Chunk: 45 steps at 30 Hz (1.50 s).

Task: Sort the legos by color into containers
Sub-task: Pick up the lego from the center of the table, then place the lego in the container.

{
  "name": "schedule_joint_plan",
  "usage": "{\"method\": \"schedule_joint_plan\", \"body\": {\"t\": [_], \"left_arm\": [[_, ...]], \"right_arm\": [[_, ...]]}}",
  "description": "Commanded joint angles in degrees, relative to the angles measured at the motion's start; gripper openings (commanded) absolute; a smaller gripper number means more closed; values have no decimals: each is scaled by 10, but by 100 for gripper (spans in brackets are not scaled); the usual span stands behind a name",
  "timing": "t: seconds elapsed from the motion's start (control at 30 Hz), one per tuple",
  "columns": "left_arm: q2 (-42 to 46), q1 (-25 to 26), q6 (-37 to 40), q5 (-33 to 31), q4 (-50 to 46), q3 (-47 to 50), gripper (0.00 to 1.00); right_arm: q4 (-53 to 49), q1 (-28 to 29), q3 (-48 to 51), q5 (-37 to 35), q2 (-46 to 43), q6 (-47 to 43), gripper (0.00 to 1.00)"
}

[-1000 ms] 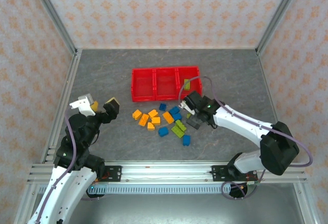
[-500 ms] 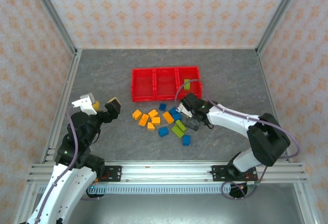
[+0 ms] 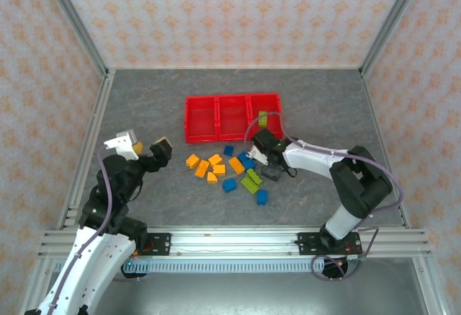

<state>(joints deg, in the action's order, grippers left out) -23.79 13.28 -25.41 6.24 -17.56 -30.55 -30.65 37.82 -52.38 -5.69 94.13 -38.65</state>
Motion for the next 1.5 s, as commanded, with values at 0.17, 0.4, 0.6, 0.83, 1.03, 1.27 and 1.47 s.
{"method": "schedule_joint_plan", "body": {"t": [0.17, 0.4, 0.6, 0.83, 1.03, 1.27, 1.47], "left_arm": [[3, -13, 11, 21, 24, 7, 99], [7, -13, 11, 21, 25, 8, 99], [2, -12, 10, 17, 23, 7, 99], [5, -13, 10, 14, 22, 7, 99], [6, -13, 10, 14, 21, 7, 99], [9, -14, 11, 18, 24, 8, 99], [10, -14, 11, 21, 25, 8, 99]], "right_arm": [[26, -11, -16, -7, 9, 30, 36], [-11, -15, -76, 63, -66, 81, 19], [-1, -38, -129, 115, -100, 108, 19], [-2, -133, -261, 141, -21, 229, 25], [-25, -142, -346, 141, 81, 235, 25], [-59, -145, -416, 112, 176, 278, 32], [-117, -145, -471, 104, 227, 304, 46]]}}
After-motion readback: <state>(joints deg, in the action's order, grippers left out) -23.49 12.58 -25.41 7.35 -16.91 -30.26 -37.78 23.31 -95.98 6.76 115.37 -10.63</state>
